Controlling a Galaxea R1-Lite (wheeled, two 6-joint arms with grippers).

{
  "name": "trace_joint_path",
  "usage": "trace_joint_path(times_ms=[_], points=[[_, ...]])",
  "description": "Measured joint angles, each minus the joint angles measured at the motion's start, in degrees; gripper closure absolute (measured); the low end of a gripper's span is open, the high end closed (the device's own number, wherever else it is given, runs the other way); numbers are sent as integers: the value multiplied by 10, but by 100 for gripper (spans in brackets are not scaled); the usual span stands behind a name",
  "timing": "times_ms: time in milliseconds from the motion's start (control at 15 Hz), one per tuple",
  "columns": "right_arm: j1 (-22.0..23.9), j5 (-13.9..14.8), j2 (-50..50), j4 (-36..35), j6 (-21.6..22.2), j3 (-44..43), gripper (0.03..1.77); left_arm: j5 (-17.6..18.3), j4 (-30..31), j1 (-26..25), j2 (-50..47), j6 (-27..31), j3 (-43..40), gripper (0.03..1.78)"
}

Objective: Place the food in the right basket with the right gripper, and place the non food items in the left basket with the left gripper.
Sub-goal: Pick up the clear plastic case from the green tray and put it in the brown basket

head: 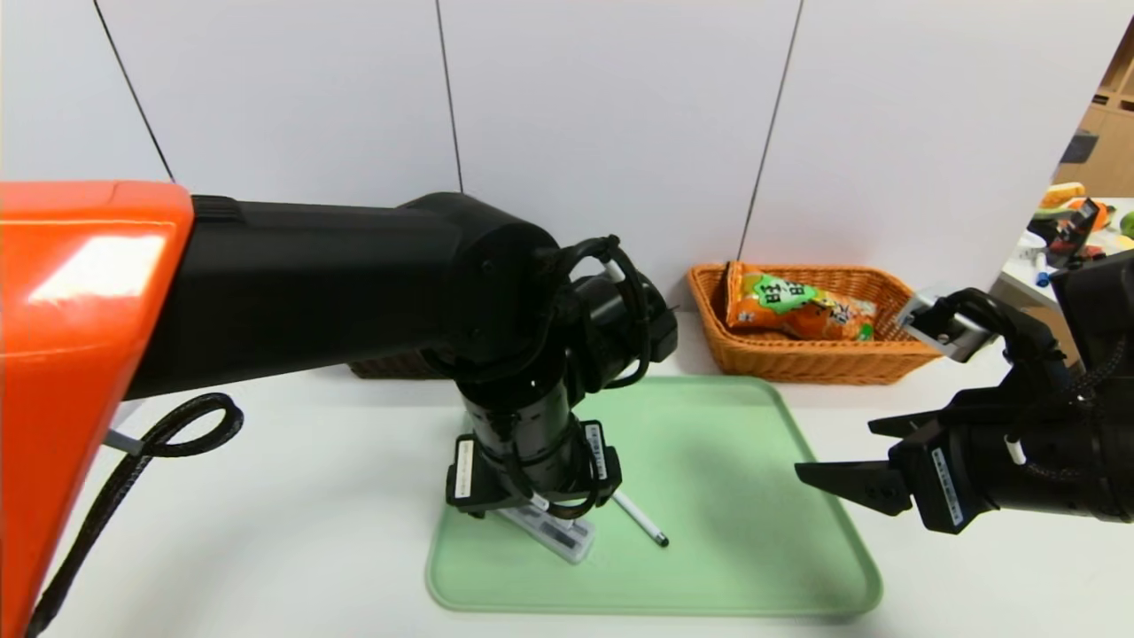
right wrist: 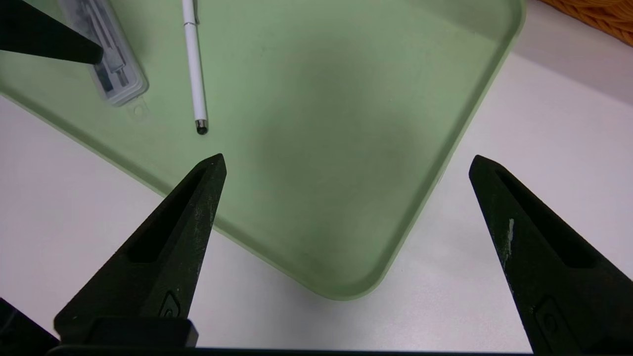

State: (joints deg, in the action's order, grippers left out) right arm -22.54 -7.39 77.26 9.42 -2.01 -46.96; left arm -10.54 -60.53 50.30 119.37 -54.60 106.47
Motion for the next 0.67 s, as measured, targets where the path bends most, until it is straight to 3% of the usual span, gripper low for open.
trace_joint_path(times_ms=[267,667], points=[[0,-2,6,-1,9,2,11,-1,-49,5,32,-48,53,12],[0,-2,10,-12,10,8,11,-2,-50,6,50,-83,62,12]])
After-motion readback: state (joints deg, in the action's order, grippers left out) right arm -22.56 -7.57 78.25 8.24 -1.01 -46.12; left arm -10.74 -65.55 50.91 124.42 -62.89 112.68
